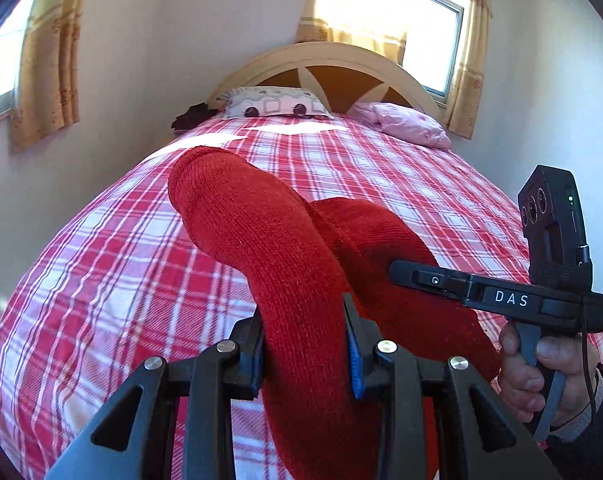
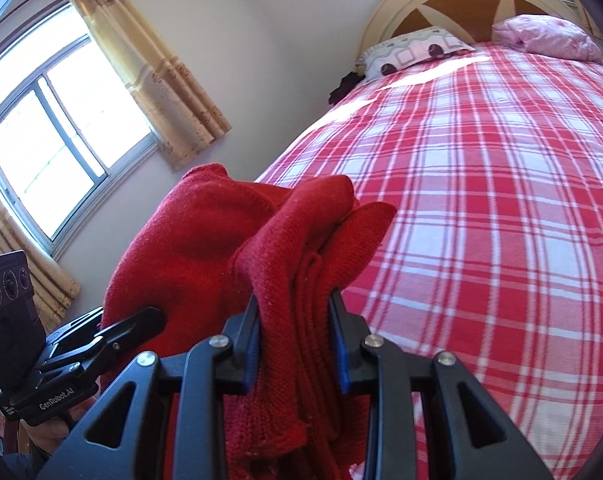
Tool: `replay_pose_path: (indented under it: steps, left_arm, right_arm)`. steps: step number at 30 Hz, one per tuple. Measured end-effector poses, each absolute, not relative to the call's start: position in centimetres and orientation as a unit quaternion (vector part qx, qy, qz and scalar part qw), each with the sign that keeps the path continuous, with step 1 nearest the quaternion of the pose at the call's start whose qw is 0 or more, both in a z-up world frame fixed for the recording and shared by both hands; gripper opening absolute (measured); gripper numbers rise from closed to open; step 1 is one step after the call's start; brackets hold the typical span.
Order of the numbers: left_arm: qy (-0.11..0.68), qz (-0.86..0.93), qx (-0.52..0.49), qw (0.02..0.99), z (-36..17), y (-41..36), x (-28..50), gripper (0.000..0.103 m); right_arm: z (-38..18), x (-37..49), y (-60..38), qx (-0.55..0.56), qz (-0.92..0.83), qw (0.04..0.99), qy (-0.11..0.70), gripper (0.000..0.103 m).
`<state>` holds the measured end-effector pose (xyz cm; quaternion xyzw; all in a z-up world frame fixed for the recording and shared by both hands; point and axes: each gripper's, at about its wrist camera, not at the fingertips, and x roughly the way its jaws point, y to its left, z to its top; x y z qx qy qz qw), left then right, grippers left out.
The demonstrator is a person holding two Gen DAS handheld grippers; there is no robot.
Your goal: Fold small clothes
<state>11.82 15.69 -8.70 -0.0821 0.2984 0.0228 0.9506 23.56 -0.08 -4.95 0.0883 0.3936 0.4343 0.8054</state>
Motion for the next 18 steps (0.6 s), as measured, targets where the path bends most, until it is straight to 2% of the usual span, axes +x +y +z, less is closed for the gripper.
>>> replay_pose_path:
  steps: [18]
  left_arm:
    - [0.327, 0.082, -0.142, 0.931, -13.9, 22.9, 8.9, 0.033]
  right_arm:
    - [-9.3, 22.2, 8.5, 0.051, 0.47, 0.762, 0.442, 0.032]
